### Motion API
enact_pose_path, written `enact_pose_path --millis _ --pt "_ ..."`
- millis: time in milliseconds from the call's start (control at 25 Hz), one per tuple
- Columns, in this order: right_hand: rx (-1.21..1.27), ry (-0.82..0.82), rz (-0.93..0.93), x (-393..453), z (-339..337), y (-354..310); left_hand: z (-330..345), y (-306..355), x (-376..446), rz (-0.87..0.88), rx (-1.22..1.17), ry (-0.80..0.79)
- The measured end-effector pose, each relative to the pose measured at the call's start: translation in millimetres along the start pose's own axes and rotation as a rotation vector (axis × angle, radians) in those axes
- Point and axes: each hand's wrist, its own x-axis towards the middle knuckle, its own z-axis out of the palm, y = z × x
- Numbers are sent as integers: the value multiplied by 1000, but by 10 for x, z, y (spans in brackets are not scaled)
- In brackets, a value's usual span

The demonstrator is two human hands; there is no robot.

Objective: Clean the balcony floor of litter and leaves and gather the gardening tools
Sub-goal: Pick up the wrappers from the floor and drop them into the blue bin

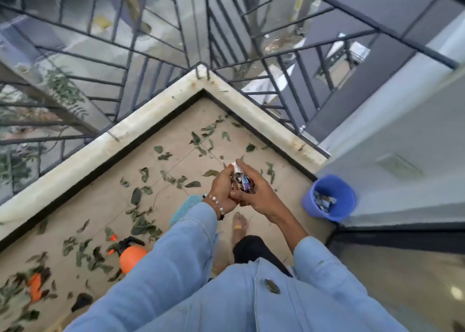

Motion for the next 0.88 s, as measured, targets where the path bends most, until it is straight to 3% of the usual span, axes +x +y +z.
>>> enact_pose_path --millis 400,680,880 --pt "149 554 181 -666 -1411 560 1383 -811 440 -118 595 -152" --pt "503 921 441 -638 -2864 1460 2650 -1485 1409 -240 774 -109" --pt "671 1026 552 -282 -3588 2515 3003 -2098 2439 -248 783 -38"
